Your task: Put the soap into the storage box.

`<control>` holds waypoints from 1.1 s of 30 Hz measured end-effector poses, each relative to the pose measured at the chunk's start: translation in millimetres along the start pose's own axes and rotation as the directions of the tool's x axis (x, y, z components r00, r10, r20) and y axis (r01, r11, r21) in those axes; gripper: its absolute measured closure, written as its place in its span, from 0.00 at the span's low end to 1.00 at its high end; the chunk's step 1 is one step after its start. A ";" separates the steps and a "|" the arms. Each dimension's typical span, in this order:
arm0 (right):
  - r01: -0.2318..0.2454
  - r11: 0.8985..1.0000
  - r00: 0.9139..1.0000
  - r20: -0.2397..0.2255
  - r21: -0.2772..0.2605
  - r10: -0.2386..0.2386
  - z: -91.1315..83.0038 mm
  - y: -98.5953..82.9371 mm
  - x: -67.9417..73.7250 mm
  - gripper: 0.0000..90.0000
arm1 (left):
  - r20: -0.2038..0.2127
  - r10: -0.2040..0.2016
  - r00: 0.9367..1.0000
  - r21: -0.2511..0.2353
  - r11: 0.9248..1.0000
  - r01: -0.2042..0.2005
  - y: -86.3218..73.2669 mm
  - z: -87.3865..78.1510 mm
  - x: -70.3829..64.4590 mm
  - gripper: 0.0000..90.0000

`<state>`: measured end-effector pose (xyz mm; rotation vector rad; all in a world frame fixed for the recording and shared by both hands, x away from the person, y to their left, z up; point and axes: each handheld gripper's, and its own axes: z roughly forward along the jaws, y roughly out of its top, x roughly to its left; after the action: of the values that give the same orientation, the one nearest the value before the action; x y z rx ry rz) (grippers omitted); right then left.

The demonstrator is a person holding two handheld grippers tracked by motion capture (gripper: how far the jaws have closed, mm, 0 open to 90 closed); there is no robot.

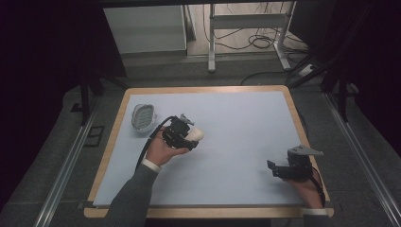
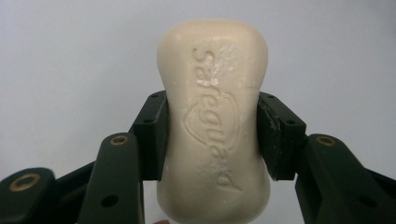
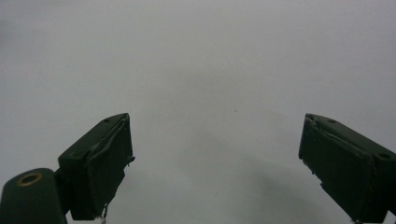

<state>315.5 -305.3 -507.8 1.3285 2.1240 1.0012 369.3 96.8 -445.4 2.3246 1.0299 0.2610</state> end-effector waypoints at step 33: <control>-0.007 1.000 1.000 0.005 0.000 0.007 -0.3 -0.6 -2.1 0.11 | -0.072 -0.041 0.997 0.009 0.999 0.042 7.1 -10.7 39.3 0.55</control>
<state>315.9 -307.5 -508.1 1.3380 2.1163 0.9997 396.3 126.1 -434.6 2.3153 1.1156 0.3254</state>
